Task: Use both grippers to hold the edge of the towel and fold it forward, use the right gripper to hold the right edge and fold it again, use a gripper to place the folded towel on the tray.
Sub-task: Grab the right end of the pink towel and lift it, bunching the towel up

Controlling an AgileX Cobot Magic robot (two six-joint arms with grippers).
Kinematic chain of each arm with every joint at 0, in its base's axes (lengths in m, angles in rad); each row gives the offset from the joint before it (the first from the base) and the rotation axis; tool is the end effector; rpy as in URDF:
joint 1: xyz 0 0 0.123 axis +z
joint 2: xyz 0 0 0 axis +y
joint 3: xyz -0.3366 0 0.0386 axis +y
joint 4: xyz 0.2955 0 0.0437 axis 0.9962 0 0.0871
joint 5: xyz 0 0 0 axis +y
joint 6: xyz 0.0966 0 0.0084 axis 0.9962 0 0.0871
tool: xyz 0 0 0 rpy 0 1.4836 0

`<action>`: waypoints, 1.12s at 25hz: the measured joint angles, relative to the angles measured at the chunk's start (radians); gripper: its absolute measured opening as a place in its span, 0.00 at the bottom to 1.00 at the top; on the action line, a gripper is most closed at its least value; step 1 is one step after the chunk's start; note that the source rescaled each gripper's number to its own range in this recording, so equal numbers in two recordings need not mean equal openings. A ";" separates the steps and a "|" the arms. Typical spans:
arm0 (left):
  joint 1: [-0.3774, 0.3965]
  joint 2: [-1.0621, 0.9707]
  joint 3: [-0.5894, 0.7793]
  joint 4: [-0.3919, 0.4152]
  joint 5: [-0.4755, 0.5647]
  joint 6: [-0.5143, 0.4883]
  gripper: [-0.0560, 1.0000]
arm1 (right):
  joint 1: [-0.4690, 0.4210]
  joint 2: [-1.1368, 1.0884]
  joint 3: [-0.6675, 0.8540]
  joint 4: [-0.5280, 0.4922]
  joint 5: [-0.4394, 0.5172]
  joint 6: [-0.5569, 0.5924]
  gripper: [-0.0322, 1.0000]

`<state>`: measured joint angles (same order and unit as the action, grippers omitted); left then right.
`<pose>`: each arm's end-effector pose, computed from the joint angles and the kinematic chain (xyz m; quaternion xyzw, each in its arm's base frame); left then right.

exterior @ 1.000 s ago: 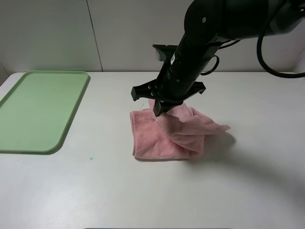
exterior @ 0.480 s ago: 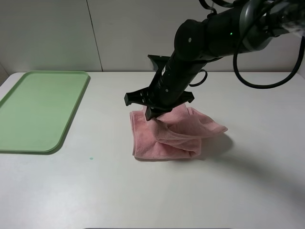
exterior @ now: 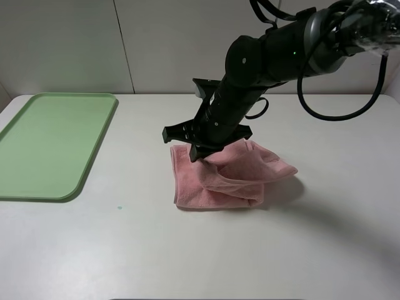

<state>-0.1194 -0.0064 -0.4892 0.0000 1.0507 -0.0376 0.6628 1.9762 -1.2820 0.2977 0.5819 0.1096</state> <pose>-0.0111 0.0013 0.2946 0.0348 0.8511 -0.0411 0.5223 0.3536 0.2958 0.1736 -0.1630 0.9631 0.1666 0.1349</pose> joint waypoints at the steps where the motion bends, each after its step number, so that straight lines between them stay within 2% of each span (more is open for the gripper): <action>1: 0.000 0.000 0.000 0.000 0.000 0.000 0.92 | 0.000 0.000 0.000 0.002 0.000 0.000 0.10; 3: 0.000 0.000 0.000 0.000 0.000 0.000 0.92 | 0.000 0.000 0.000 0.007 0.000 0.000 0.28; 6: 0.000 0.000 0.000 0.000 0.000 0.000 0.92 | 0.004 0.000 0.000 0.015 -0.001 0.000 0.72; 7: 0.000 0.000 0.000 0.000 0.000 0.000 0.92 | 0.007 0.000 0.000 0.019 -0.002 0.000 0.84; 9: 0.000 0.000 0.000 0.000 0.000 0.000 0.92 | 0.009 0.000 0.000 0.027 -0.002 0.000 0.94; 12: 0.000 0.000 0.000 0.000 0.000 0.000 0.92 | 0.009 0.000 0.000 0.036 -0.004 0.000 0.99; 18: 0.000 0.000 0.000 0.000 0.000 0.000 0.92 | 0.009 -0.002 0.000 0.033 -0.006 0.000 1.00; 25: 0.000 0.000 0.000 0.000 0.000 0.000 0.92 | 0.001 -0.058 0.000 -0.064 0.004 0.028 1.00; 28: 0.000 0.000 0.000 0.000 0.000 0.000 0.92 | -0.026 -0.077 0.000 -0.108 0.039 0.054 1.00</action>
<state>-0.1194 -0.0064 -0.4892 0.0000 1.0507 -0.0376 0.6363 1.8994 -1.2820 0.1899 0.6206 0.1637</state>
